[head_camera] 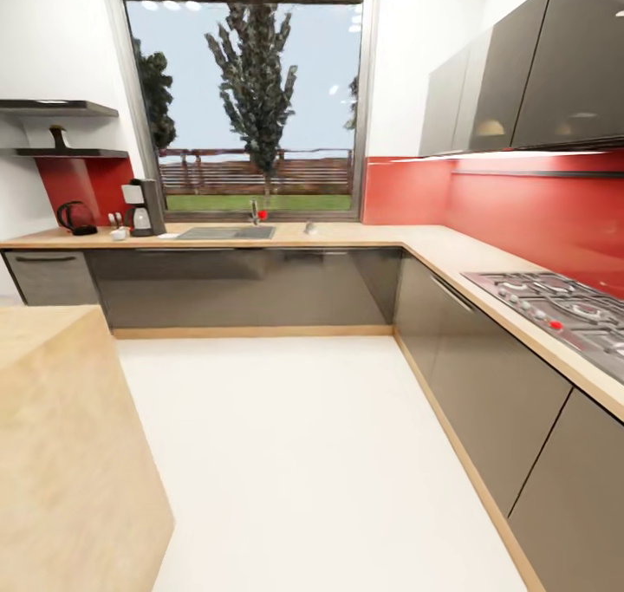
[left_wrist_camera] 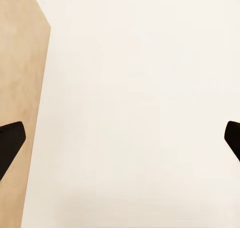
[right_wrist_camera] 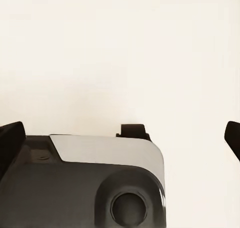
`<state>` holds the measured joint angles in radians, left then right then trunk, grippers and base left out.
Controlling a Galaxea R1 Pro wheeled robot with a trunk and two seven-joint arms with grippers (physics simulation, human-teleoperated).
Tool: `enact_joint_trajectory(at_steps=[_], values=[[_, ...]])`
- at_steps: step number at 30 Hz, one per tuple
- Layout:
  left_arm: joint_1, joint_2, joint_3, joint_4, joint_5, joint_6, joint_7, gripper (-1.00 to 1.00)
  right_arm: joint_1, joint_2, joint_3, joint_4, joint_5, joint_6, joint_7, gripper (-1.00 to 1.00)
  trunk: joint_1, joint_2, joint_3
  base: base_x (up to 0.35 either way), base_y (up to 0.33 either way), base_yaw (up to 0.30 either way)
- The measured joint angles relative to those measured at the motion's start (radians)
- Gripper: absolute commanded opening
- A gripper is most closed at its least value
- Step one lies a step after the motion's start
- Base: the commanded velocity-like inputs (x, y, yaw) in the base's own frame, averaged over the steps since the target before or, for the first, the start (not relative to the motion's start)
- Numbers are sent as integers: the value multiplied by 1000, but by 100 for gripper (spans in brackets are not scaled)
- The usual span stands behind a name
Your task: Set up a coffee station on the kitchen countertop: keep the coffee maker on the countertop, move the bottle of coffee from the kitchen shelf to the counter next to the coffee maker, place a paper coffee filter on top of the coffee maker, put the saucer next to the coffee maker with the coffee cup on the saucer, and place the electric kettle next to the coffee maker.
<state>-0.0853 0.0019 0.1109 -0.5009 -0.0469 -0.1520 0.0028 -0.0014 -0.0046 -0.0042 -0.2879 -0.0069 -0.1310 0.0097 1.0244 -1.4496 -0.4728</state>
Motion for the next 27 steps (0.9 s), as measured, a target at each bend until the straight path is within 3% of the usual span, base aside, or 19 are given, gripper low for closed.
enact_joint_trajectory(at_steps=[27], values=[[0, 0, 0, 0, 0, 0, 0, 100, 0, 1, 1, 0, 0, 0, -1, 100, 0, 0, 0, 344, 0, 0]])
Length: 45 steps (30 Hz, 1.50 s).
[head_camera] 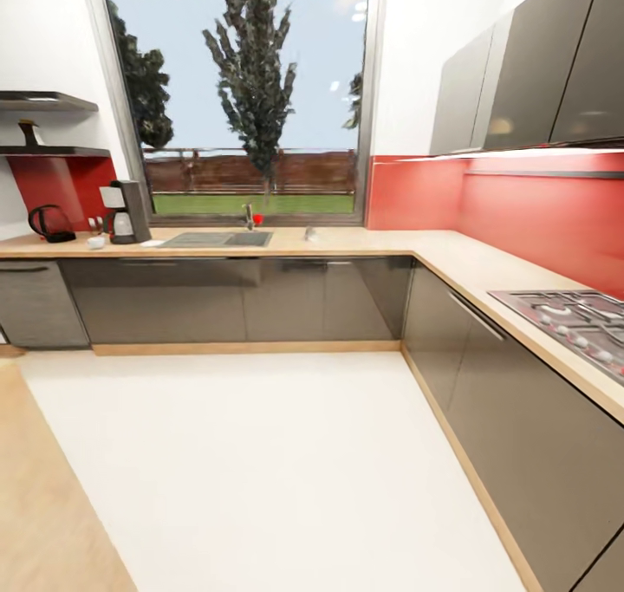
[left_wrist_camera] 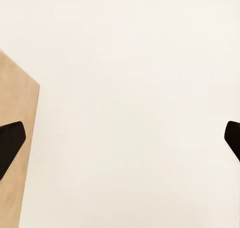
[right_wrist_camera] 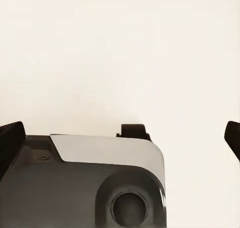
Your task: Set up a coffee station on the kitchen countertop: keep the coffee maker on the countertop, move the bottle of coffee from the kitchen shelf to the counter next to the coffee maker, place a paper coffee filter on top of the coffee maker, put the saucer next to the coffee maker with the coffee cup on the saucer, and place the electric kettle next to the coffee maker.
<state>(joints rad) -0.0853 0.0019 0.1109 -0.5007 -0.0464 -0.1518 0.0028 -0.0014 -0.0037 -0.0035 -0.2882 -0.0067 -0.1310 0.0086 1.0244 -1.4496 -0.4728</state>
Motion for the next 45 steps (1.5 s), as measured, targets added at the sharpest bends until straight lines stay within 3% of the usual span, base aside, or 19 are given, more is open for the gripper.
enact_joint_trajectory(at_steps=[45], values=[[0, 0, 0, 0, -1, 0, 0, 100, 0, -2, -4, 0, -2, -25, -2, 100, 0, 0, 0, 344, 0, 0]])
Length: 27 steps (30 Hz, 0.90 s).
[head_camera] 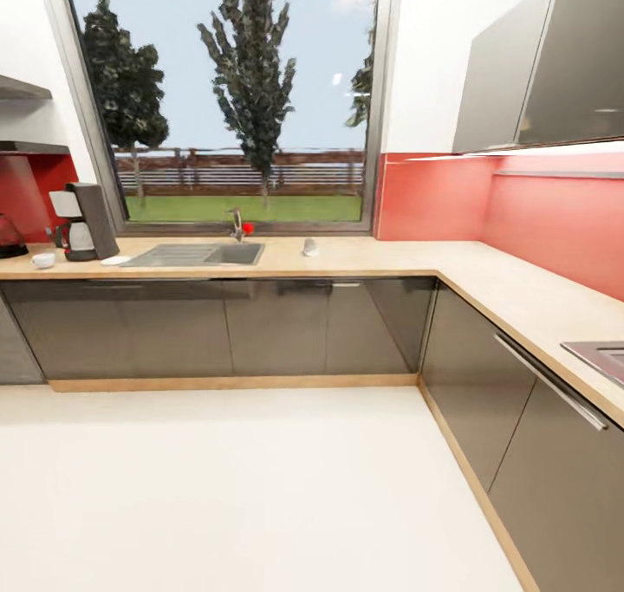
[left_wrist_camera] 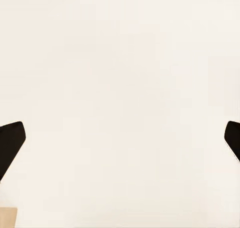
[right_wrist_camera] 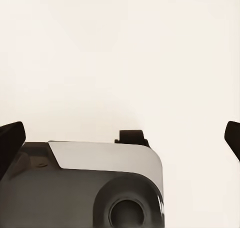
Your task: Set up a coffee station on the kitchen countertop: keep the coffee maker on the countertop, move the bottle of coffee from the kitchen shelf to the counter next to the coffee maker, place a paper coffee filter on top of the coffee maker, put the saucer next to the coffee maker with the coffee cup on the saucer, and place the electric kettle next to the coffee maker.
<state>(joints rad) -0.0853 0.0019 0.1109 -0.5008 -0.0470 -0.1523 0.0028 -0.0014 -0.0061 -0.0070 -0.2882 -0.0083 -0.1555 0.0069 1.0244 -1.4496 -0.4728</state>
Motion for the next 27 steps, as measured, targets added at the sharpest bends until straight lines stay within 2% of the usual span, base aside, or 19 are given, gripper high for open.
enact_joint_trajectory(at_steps=[23, 27], values=[[0, 0, 0, 1, 0, 1, 0, 100, 0, 0, 0, 0, 0, 0, 0, 100, 0, 0, 0, 345, 0, 0], [0, 6, -1, 1, -2, 4, 2, 100, 0, 0, 0, 0, 0, 0, 0, 100, 0, 0, 0, 344, 0, 0]])
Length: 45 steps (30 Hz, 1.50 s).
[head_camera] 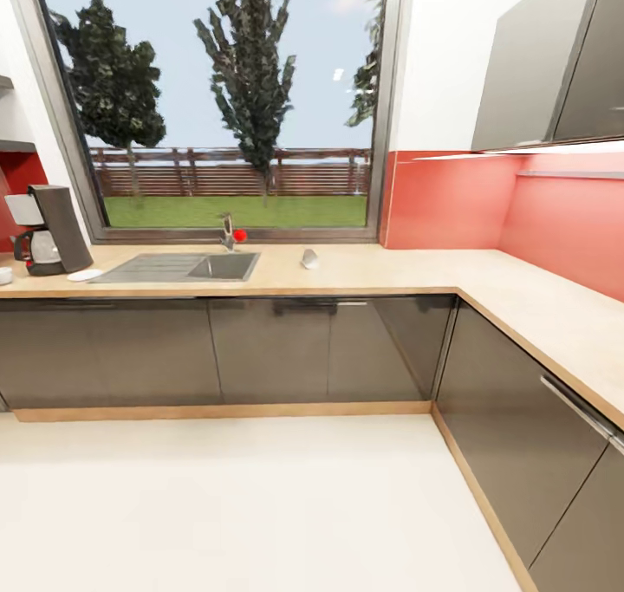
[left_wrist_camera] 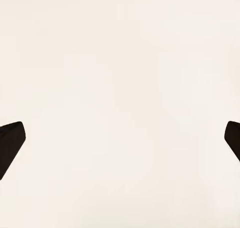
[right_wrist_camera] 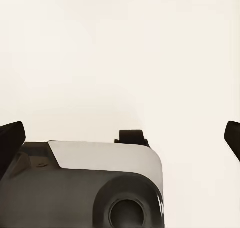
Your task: Set up a coffee station on the kitchen countertop: keep the coffee maker on the countertop, move the bottle of coffee from the kitchen shelf to the counter next to the coffee maker, place a paper coffee filter on top of the coffee maker, put the saucer next to the coffee maker with the coffee cup on the saucer, and place the electric kettle next to the coffee maker.
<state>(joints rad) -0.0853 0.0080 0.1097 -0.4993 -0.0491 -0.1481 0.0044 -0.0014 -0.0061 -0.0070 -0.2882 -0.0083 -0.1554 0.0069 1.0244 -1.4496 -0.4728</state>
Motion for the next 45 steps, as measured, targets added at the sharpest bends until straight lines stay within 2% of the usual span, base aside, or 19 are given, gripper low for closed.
enact_joint_trajectory(at_steps=[2, 3, 4, 8, 11, 16, 21, 27, 36, 45], values=[[1, 10, 0, 5, 0, 1, 1, 100, 0, 0, 0, 0, 0, 0, 0, 100, 0, 0, 0, 344, 0, 0], [2, 24, 0, 35, -1, 3, 1, 100, 0, 0, 0, 0, 0, 0, 0, 100, 0, 0, 0, 345, 0, 0], [3, 42, -1, 106, -1, 2, 2, 100, 0, 0, 0, 0, 1, 0, 0, 100, 0, 0, 0, 345, 0, 0], [5, 62, -3, 236, -3, -1, 3, 100, 0, 0, 0, 0, 0, 0, 0, 100, 0, 0, 0, 345, 0, 0], [7, 84, -3, 290, -1, -1, 4, 100, 0, 0, 0, 0, 1, 0, 0, 100, 0, 0, 0, 344, 0, 0], [8, 96, -4, 363, 3, -2, 4, 100, 0, 0, 1, 1, 4, 0, 0, 100, 0, 0, 0, 344, 0, 0], [8, 99, 0, 416, 5, 0, 15, 100, 0, 3, 2, 1, 6, 0, 0, 100, 0, 0, 0, 344, 0, 0], [8, 95, 5, 417, 4, -2, 19, 100, 0, 3, 3, 2, 7, 0, 0, 100, 0, 0, 0, 345, 0, 0], [8, 56, 4, 405, 4, -39, 16, 100, 0, 3, 4, 2, 7, 0, 0, 100, 1, 0, 0, 175, 0, 0], [6, 38, 2, 404, 10, -42, 21, 100, 0, 5, 4, 2, 7, 0, 0, 100, -3, 7, 3, 4, 0, 0]])
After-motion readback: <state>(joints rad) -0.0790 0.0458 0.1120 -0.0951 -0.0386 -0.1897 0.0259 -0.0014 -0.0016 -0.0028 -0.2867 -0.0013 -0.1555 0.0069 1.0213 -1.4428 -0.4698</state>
